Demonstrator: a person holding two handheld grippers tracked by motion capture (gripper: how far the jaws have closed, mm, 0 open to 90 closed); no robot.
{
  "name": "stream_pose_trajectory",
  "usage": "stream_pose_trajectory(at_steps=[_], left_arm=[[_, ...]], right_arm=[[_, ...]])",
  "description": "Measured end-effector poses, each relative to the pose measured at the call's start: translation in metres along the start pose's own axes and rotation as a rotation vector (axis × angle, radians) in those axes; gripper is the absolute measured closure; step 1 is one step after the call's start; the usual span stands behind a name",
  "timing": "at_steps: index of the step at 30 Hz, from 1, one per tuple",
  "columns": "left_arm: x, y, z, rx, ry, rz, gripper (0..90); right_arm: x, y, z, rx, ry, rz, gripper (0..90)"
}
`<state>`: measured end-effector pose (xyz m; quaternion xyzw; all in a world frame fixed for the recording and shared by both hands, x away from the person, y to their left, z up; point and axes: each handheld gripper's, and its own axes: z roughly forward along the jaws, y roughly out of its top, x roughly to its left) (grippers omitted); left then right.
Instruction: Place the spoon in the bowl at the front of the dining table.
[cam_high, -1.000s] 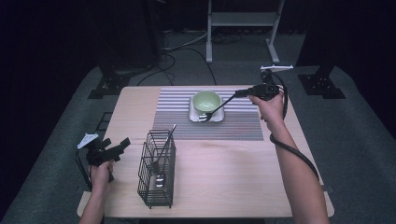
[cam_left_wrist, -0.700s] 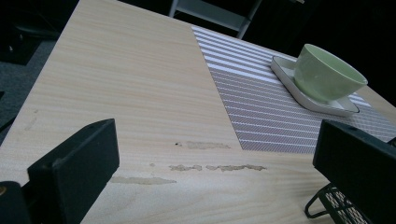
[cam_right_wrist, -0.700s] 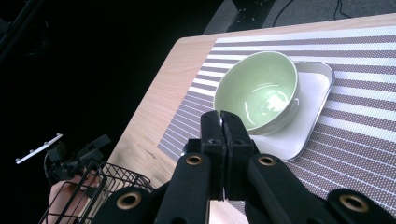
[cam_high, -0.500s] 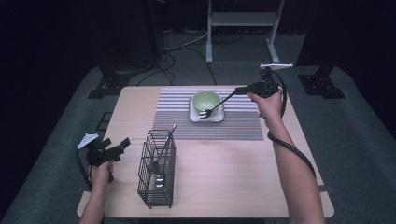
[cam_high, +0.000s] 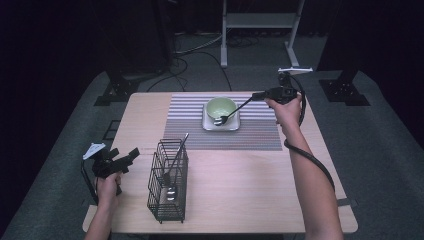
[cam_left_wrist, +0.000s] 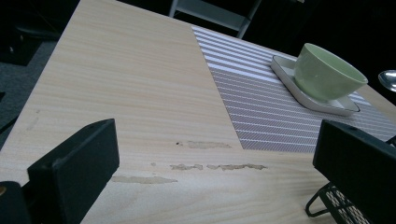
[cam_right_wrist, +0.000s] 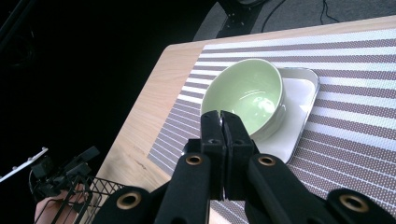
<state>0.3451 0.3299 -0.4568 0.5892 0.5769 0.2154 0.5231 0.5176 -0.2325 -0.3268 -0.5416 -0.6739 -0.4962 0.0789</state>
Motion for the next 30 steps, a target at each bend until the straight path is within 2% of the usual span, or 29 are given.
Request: stream_pose_trajectory(at_steps=[16,30], left_arm=[[0.001,0.0,-0.001,-0.004,-0.001,-0.004,0.0],[0.001,0.0,-0.001,-0.002,-0.001,-0.003,0.0]], right_arm=[[-0.008,0.012,0.011,-0.043,-0.047,0.033,88.8],[-0.015,0.015,0.011,-0.074,-0.071,0.056,88.8]])
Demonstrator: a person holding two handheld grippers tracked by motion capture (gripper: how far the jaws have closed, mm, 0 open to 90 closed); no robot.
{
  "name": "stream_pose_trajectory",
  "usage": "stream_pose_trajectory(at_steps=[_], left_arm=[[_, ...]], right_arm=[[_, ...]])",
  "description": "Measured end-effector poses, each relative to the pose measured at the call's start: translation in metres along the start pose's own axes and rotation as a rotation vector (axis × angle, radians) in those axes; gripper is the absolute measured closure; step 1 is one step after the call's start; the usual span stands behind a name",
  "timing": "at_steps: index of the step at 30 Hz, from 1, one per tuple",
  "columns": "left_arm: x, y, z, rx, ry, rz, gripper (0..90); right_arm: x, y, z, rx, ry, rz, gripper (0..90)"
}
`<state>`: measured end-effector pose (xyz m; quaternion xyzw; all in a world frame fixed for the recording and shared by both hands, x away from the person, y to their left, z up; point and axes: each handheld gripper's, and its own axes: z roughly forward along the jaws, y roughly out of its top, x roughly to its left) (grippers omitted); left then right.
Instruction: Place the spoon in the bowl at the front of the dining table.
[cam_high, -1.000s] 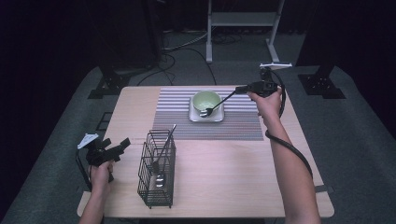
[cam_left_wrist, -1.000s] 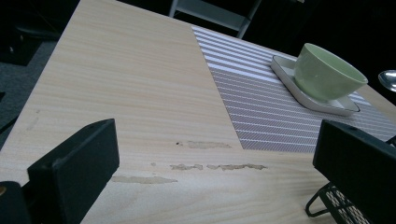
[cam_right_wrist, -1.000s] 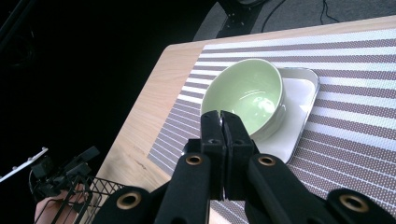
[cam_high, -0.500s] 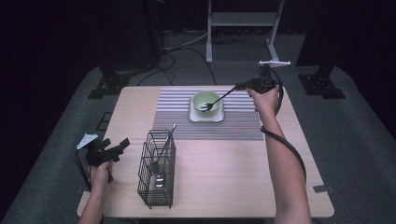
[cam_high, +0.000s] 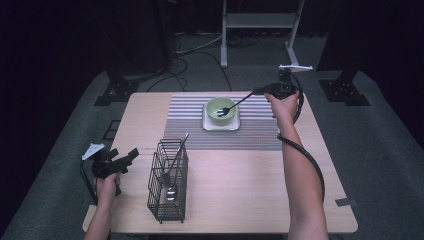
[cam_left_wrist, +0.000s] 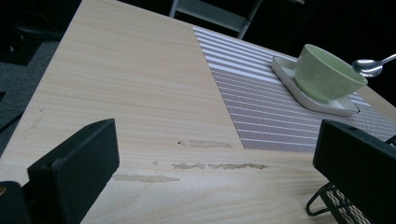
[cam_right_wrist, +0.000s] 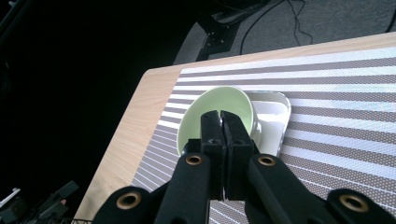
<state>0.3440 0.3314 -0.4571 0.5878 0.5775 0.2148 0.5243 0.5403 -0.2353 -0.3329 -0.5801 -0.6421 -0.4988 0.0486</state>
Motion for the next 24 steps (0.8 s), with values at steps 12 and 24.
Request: stream_pose_trajectory(at_steps=[12,24], left_arm=[[-0.001,0.0,0.0,-0.002,-0.001,0.001,0.0],[-0.001,0.0,0.001,0.0,0.001,0.006,0.0]], right_arm=[[-0.008,-0.003,0.004,-0.017,-0.019,0.016,88.8],[-0.015,-0.007,0.017,-0.016,-0.049,0.034,88.8]])
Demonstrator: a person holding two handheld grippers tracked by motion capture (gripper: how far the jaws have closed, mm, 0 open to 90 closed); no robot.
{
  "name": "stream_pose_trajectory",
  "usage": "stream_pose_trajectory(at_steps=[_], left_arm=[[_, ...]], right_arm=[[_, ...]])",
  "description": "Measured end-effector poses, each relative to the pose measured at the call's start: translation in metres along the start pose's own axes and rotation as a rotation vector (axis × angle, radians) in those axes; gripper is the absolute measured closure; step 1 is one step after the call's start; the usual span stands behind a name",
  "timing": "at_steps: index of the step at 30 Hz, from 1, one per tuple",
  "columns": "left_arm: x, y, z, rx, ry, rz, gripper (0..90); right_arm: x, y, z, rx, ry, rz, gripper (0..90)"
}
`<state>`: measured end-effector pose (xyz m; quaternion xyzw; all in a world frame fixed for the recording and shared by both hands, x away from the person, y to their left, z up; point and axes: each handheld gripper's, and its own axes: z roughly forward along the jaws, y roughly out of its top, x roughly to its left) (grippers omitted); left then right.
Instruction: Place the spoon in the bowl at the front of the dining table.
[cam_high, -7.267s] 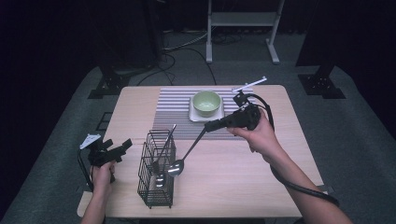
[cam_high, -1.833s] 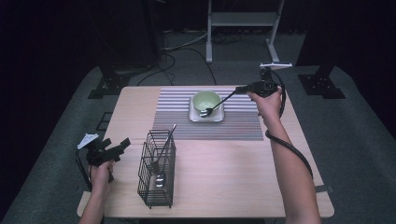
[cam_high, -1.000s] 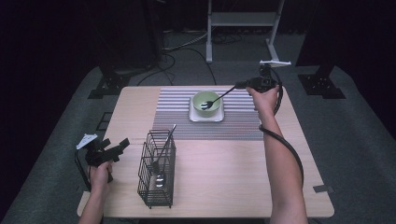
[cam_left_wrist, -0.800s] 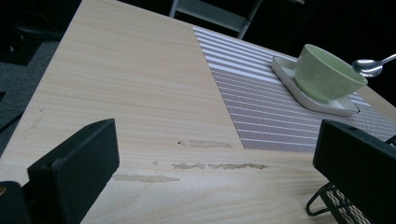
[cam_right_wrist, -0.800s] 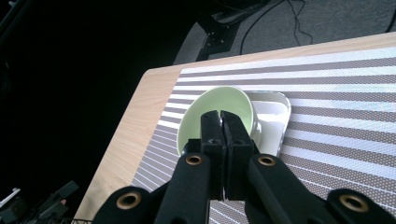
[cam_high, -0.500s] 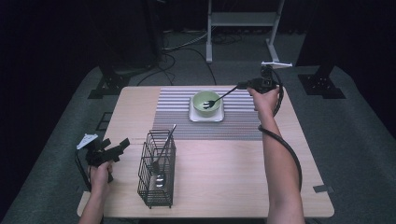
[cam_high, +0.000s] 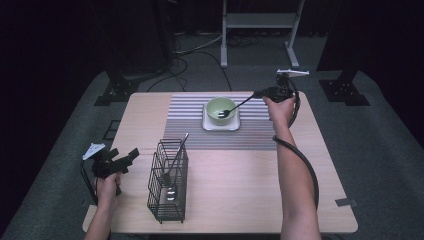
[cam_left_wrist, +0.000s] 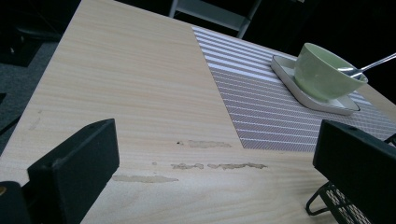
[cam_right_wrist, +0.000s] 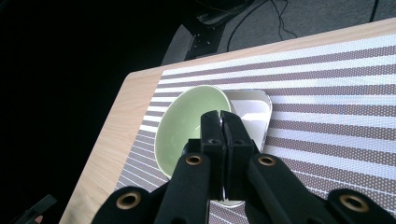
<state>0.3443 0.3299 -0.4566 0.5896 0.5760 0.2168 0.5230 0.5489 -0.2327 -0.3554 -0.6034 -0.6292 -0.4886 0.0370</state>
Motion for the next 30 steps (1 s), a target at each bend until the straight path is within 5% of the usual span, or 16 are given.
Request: stream_pose_trajectory(at_steps=[18,30], left_arm=[[-0.004,0.0,0.006,0.009,-0.008,0.012,0.0],[-0.002,0.001,0.003,0.006,-0.006,0.011,0.0]], right_arm=[[-0.017,-0.013,0.016,0.002,-0.001,0.025,88.4],[-0.012,-0.018,0.024,0.016,0.022,0.007,85.7]])
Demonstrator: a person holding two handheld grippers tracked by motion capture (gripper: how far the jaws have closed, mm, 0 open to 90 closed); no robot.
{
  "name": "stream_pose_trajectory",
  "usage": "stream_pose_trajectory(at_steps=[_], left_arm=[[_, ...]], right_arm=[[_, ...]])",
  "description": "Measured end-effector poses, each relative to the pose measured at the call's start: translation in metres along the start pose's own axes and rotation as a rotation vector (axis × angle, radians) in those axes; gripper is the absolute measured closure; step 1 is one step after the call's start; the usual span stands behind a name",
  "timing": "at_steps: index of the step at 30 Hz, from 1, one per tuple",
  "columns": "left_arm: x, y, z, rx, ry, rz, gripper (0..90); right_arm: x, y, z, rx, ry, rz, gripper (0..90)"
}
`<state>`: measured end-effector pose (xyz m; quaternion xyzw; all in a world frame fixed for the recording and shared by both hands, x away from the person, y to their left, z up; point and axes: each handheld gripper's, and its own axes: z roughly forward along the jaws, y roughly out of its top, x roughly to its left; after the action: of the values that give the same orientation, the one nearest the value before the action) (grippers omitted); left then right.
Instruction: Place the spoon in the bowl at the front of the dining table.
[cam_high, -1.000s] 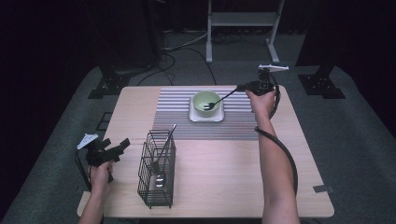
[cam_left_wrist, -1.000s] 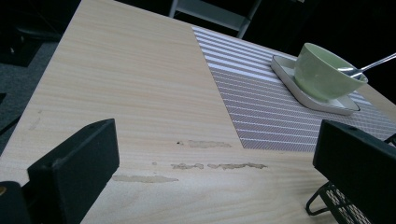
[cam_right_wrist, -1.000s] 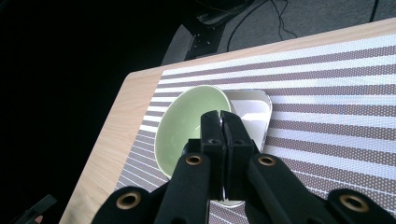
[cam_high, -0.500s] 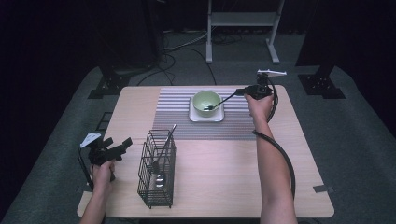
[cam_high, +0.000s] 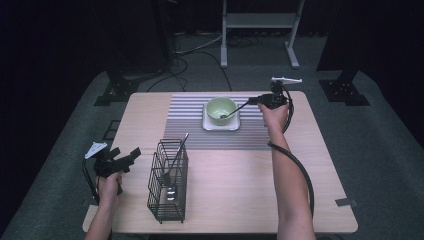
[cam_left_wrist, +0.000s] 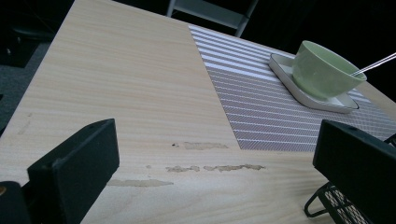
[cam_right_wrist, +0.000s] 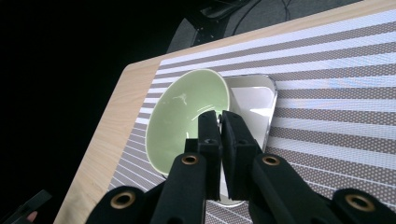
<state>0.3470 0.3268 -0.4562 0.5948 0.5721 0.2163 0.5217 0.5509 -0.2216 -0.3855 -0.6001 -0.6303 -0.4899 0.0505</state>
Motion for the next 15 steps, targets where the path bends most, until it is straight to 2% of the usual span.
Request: stream_pose_trajectory(at_steps=[6,10,15], left_arm=[[-0.001,-0.001,0.0,0.002,0.0,0.008,0.0],[-0.003,-0.001,0.0,0.004,0.001,0.016,0.0],[-0.004,-0.002,0.002,0.013,0.002,0.02,0.0]], right_arm=[[-0.001,0.0,-0.003,0.013,0.0,-0.006,81.3],[-0.006,-0.002,-0.013,0.023,0.026,-0.007,71.9],[-0.01,-0.002,-0.022,0.025,0.021,-0.023,64.6]])
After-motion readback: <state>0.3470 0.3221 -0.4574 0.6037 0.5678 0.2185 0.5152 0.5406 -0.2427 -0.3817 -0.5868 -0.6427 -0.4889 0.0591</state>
